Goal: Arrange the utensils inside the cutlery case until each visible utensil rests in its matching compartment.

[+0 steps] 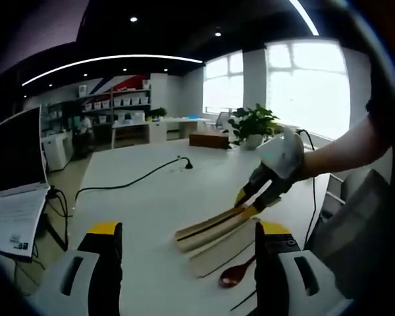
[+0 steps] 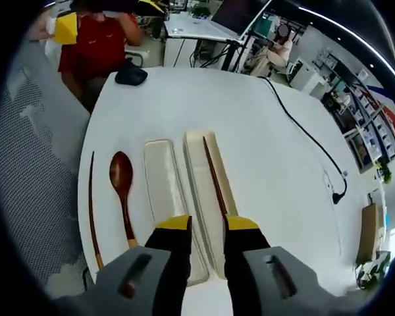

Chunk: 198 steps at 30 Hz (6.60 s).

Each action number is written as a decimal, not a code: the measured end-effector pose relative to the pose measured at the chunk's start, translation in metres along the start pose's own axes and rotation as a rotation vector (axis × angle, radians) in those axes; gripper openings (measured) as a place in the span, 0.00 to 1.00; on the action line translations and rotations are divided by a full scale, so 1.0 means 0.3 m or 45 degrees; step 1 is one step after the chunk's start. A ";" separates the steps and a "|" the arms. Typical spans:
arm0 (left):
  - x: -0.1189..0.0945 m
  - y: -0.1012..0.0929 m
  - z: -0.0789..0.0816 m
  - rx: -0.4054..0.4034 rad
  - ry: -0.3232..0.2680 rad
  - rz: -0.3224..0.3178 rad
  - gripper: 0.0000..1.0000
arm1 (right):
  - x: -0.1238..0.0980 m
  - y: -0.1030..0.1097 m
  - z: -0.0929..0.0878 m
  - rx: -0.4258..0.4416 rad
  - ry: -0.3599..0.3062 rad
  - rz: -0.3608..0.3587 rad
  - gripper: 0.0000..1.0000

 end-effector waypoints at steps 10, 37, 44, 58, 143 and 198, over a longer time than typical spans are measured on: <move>-0.004 0.002 0.006 0.000 -0.011 0.010 0.85 | -0.056 0.033 -0.020 0.030 -0.005 -0.007 0.18; -0.012 -0.005 0.023 0.032 -0.040 0.011 0.85 | -0.172 0.143 -0.043 0.142 -0.040 -0.056 0.20; -0.012 -0.004 0.026 0.037 -0.043 0.012 0.85 | -0.178 0.174 -0.025 0.128 -0.072 -0.045 0.19; -0.009 -0.003 0.027 0.047 -0.045 0.017 0.85 | -0.153 0.243 -0.026 0.104 -0.109 0.054 0.21; -0.146 -0.039 -0.027 0.156 0.028 0.109 0.84 | 0.047 0.507 -0.013 -0.266 0.080 0.480 0.15; -0.165 -0.036 -0.020 0.227 0.022 0.149 0.73 | 0.086 0.544 0.008 -0.254 0.150 0.467 0.05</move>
Point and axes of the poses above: the point that each gripper's makers call its tool centre point, and the gripper's own axes: x roughly forward along the fingers, y roughly to its left, z roughly out of its top, the point moved 5 cm from there along -x, roughly backward along the fingers, and after that the axes turned 11 degrees about -x, right-handed, at the moved point
